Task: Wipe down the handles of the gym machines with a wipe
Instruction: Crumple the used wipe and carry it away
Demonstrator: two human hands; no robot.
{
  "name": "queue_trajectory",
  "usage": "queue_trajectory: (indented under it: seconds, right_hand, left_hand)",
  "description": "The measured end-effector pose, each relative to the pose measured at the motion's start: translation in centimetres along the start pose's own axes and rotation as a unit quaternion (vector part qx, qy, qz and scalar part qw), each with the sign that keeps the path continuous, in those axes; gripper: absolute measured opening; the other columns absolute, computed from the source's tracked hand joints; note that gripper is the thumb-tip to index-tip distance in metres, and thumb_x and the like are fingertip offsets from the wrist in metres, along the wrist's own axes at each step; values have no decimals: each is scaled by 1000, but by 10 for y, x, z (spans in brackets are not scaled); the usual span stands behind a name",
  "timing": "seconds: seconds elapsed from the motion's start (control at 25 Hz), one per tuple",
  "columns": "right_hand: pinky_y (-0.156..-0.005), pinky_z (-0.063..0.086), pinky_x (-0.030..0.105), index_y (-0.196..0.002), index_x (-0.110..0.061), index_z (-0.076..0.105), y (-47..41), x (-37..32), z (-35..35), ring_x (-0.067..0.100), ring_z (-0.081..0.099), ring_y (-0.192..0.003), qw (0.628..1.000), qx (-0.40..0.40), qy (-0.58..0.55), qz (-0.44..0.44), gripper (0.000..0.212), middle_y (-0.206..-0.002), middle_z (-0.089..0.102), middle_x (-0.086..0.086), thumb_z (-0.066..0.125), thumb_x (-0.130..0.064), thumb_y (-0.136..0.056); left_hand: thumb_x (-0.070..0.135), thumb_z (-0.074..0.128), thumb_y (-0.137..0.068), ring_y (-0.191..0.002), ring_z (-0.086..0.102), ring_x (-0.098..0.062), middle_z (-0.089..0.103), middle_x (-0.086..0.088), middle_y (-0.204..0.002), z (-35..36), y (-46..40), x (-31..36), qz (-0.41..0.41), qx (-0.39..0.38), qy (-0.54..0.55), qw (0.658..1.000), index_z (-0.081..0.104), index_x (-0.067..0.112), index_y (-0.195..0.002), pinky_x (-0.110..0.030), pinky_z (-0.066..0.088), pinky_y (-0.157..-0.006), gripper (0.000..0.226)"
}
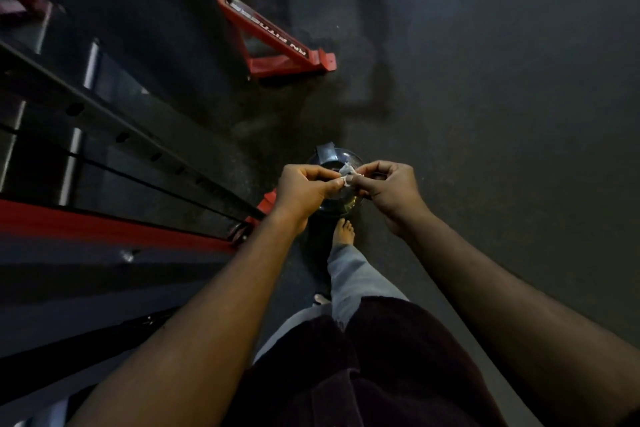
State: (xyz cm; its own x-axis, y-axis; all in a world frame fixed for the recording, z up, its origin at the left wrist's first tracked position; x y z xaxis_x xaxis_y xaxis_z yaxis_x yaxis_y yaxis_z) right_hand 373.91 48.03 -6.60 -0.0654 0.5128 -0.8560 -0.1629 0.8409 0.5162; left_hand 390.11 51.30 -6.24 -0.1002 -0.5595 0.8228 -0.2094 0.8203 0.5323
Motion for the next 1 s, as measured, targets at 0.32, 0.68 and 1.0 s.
queue_trajectory:
  seconds: [0.32, 0.68, 1.0]
  right_hand:
    - [-81, 59, 39, -89, -7, 71, -18, 31, -2, 27, 72, -90, 999, 33, -17, 21, 13, -91, 73, 13, 78, -7, -79]
    - [-76, 61, 40, -81, -9, 70, -56, 78, 10, 27, 72, -85, 976, 181, -55, 107, 5, -87, 73, 14, 71, -4, -84]
    - [-88, 58, 42, -131, -1, 51, -95, 93, 29, 30, 68, -98, 958, 141, -178, 176, 36, -108, 65, 17, 54, 1, -95]
  left_hand:
    - [6, 75, -82, -89, 72, -10, 74, -2, -95, 9, -20, -17, -25, -7, 21, 999, 75, 10, -96, -22, 58, -74, 15]
    - [-3, 71, -84, -93, 70, -19, 71, -12, -98, 24, -52, -52, -98, 44, 73, 992, 67, 4, -109, -35, 59, -89, 27]
    - [-2, 67, -88, -95, 68, -19, 69, -15, -105, 2, -66, -57, -114, 76, 94, 986, 65, 2, -111, -29, 59, -82, 23]
Point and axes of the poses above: each hand's wrist, its own y-axis away from the middle knuckle, its own z-axis out of the palm, x = y × z, the point moved 3 cm from there along -y, towards the middle knuckle
